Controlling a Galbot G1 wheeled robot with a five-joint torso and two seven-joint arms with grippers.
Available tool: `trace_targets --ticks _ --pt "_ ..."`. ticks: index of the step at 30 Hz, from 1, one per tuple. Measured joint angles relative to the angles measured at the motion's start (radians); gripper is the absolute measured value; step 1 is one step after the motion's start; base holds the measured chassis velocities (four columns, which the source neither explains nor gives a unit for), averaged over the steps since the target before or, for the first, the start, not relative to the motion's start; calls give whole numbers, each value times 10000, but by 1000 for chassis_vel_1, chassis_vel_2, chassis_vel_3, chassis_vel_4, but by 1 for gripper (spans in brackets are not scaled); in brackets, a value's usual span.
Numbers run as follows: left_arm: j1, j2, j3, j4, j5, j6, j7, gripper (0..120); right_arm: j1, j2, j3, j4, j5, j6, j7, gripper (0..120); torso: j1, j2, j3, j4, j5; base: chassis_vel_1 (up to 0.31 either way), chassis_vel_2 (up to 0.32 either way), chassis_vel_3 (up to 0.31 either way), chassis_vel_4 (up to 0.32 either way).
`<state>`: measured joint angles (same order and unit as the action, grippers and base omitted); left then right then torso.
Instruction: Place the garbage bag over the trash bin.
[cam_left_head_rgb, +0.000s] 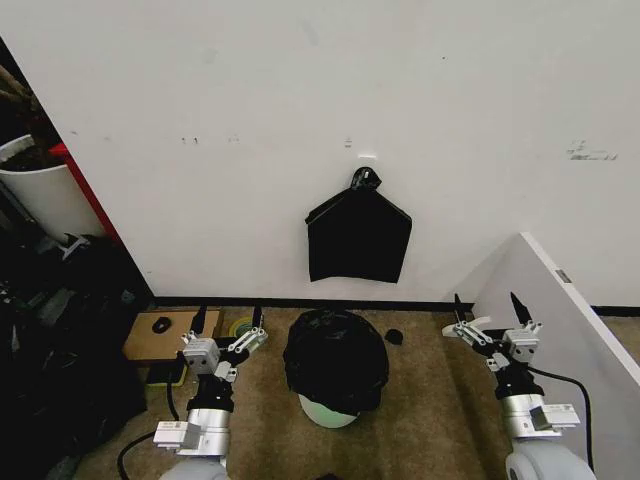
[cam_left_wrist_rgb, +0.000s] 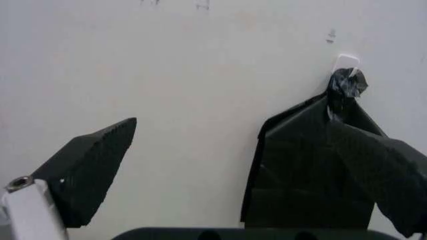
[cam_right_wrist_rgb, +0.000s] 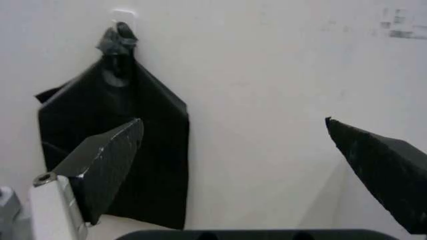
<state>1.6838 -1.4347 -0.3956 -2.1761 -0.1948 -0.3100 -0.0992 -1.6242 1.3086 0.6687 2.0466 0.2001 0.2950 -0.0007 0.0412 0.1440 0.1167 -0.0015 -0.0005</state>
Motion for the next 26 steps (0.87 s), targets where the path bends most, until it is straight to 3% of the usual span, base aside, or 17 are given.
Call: trace_targets --ticks 26 --pt "378 138 -252 -496 -152 -91 328 100 744 -372 -1135 -174 -1198 78 -624 100 1 0 0 1 0 0 0 0 0"
